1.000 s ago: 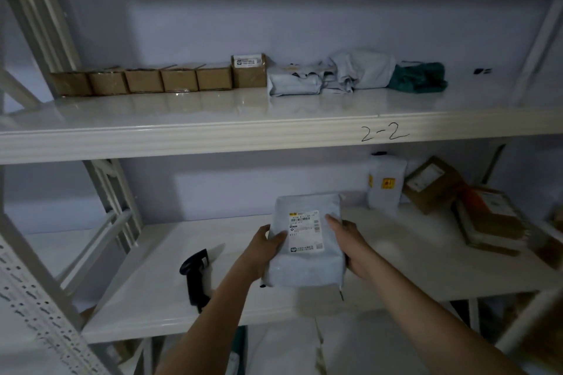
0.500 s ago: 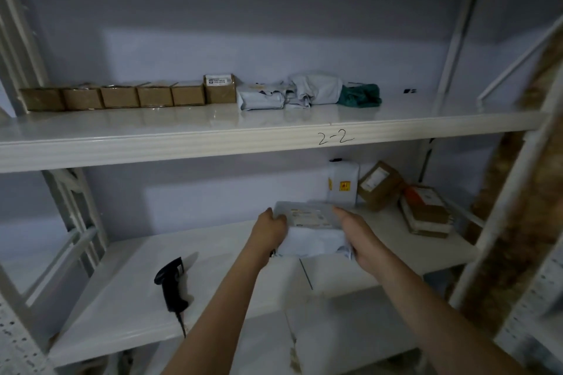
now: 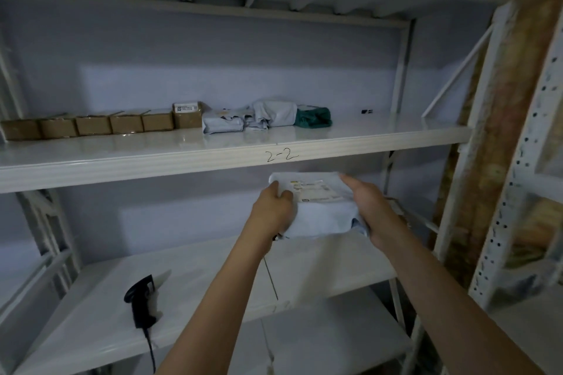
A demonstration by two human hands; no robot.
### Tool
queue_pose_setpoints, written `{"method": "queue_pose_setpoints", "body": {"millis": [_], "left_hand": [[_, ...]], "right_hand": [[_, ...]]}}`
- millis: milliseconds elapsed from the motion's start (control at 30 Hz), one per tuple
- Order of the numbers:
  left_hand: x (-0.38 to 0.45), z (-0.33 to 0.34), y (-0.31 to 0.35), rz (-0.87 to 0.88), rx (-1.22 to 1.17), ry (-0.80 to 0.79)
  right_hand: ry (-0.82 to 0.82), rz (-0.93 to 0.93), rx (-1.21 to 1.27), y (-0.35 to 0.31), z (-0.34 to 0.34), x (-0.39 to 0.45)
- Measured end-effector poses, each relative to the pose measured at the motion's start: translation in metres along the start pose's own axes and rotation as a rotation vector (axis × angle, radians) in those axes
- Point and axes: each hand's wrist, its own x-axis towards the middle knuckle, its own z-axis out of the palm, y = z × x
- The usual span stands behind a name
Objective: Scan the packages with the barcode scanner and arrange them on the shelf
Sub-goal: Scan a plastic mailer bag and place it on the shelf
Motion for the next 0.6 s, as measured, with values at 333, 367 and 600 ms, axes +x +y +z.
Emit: {"method": "queue_pose_setpoints", "body": {"millis": [333, 367, 600], "left_hand": [[-0.016, 0.110, 0.118, 0.210, 0.018, 0.121], [-0.015, 0.120, 0.126, 0.221, 0.019, 0.135], [0.014, 0.162, 0.153, 0.229, 0.039, 0.172]], "right_hand": [[-0.031, -0.214, 0.091, -0.067, -0.135, 0.030], [-0.031, -0.226, 0.090, -0.074, -0.145, 0.036], [-0.073, -0.228, 0.089, -0.097, -0.181, 0.080]]}}
